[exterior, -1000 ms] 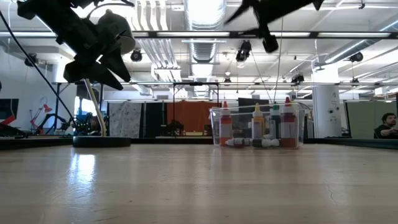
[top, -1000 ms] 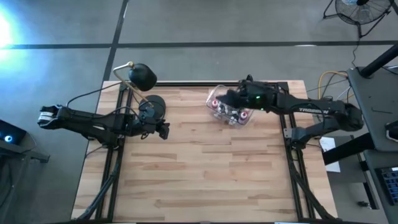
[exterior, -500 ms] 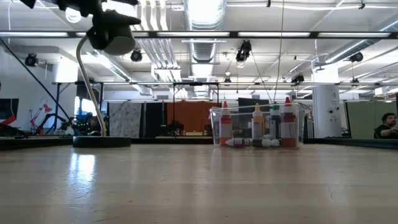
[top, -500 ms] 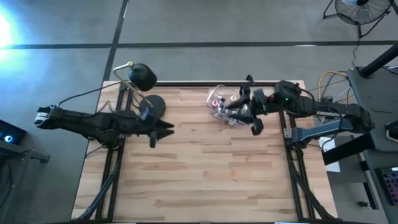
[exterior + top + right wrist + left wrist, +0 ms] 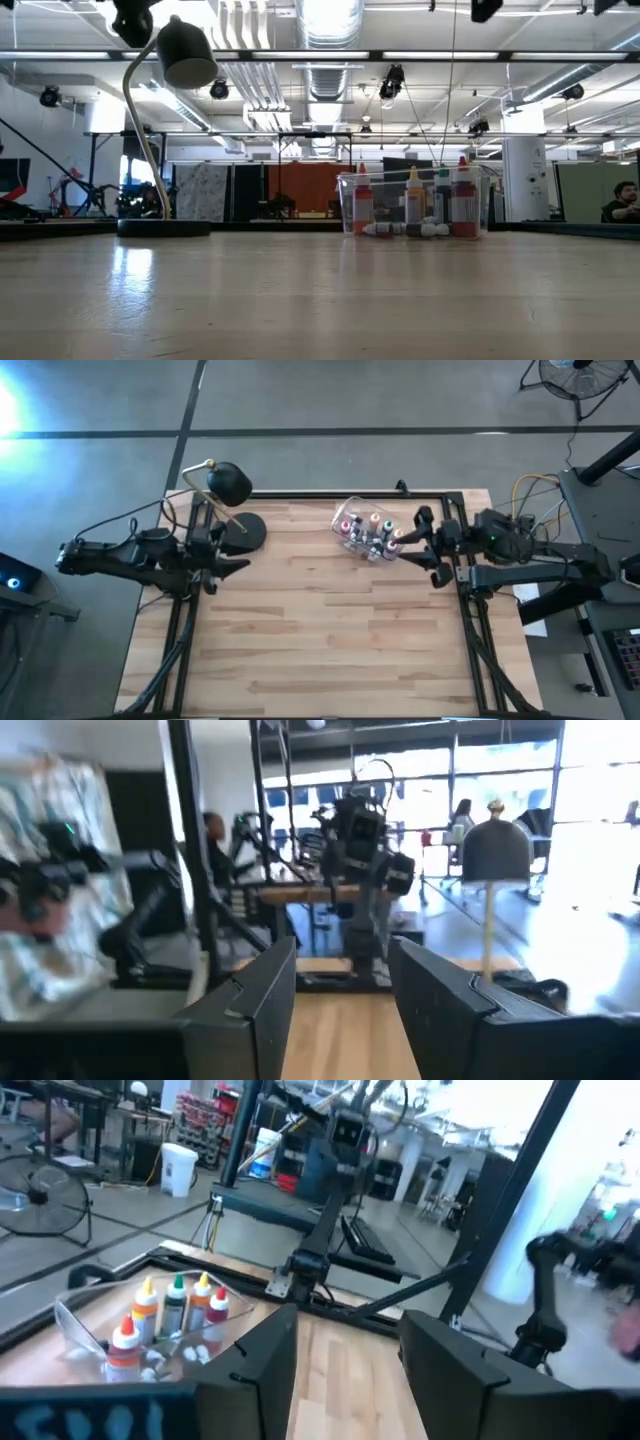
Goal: Pick & Place food coloring
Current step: Return to Home Position
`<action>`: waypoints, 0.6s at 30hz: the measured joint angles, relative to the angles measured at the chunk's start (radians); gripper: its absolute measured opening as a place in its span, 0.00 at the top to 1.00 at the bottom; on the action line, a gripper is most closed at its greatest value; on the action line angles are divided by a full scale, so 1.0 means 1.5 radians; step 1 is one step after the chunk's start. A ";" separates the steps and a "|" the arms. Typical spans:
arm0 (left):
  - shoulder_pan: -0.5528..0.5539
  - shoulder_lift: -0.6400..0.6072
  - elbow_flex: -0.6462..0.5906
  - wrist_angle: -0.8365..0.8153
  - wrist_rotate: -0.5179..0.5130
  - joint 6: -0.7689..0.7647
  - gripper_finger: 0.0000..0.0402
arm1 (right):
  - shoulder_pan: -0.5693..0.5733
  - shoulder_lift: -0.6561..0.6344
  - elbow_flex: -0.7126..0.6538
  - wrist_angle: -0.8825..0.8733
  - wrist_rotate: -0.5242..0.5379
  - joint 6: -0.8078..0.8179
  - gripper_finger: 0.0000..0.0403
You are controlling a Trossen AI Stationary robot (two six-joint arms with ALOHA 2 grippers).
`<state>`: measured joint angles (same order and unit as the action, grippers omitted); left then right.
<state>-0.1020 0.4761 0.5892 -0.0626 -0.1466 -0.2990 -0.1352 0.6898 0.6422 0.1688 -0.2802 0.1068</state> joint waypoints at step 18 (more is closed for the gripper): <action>0.001 -0.174 -0.357 0.218 -0.007 -0.196 0.63 | -0.002 -0.172 -0.317 0.089 0.002 -0.003 0.61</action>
<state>-0.1005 0.2153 0.0542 0.2637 -0.1574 -0.5931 -0.1375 0.4319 0.1672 0.3028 -0.2773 0.1019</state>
